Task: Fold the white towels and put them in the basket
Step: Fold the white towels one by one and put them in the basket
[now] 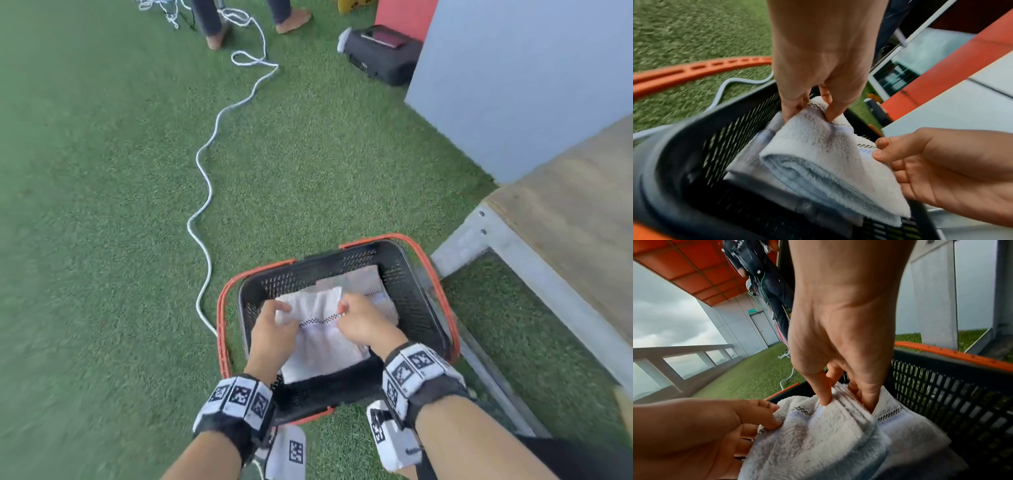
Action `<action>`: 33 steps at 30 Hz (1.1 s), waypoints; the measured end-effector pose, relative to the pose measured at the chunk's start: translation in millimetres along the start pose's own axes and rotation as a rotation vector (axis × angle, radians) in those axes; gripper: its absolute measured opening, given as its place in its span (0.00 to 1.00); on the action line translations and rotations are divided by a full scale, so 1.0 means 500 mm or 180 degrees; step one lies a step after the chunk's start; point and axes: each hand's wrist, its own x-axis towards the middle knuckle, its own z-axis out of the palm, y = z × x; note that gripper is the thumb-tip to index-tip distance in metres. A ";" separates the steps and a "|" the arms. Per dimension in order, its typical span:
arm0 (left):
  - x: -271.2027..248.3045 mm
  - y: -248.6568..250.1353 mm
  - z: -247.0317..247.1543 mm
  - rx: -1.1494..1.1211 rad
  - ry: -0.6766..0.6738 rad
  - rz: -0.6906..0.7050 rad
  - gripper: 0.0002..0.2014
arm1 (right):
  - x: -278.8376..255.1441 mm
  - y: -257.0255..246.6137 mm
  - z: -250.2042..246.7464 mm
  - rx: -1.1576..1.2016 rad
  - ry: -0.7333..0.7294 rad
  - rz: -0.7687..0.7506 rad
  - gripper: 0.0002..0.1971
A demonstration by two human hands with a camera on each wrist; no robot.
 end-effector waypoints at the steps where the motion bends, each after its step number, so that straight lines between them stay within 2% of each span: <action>1: 0.011 -0.005 0.006 0.0012 0.0065 -0.0065 0.09 | 0.015 0.003 0.007 0.0027 -0.0014 0.0006 0.09; 6: 0.047 -0.015 0.018 0.0020 0.0397 -0.0282 0.11 | 0.078 0.014 0.051 0.0322 -0.0254 0.0000 0.09; 9: 0.062 -0.024 0.022 0.0234 0.0247 -0.0392 0.20 | 0.099 0.017 0.059 0.0472 -0.0347 0.0015 0.11; 12: 0.068 -0.032 0.030 0.0476 0.0114 -0.0472 0.28 | 0.102 0.028 0.038 0.0510 -0.0218 0.0029 0.14; 19: 0.045 -0.020 0.047 0.0911 -0.0162 -0.0416 0.28 | 0.083 0.042 -0.025 0.0390 -0.0103 -0.0001 0.13; 22: 0.044 -0.019 0.041 0.1029 -0.0294 -0.0453 0.27 | 0.070 0.047 0.005 0.0034 -0.0371 0.0026 0.14; 25: 0.049 -0.016 0.035 0.1144 -0.0380 -0.0461 0.26 | 0.079 0.051 0.053 -0.0428 -0.0664 0.0069 0.19; 29: 0.077 0.001 0.031 0.1292 -0.0324 -0.0343 0.26 | 0.127 0.032 0.090 -0.0590 -0.0631 0.0130 0.26; 33: 0.085 0.003 0.037 0.1459 -0.0163 -0.0460 0.21 | 0.156 0.033 0.114 -0.0649 -0.0556 0.0127 0.22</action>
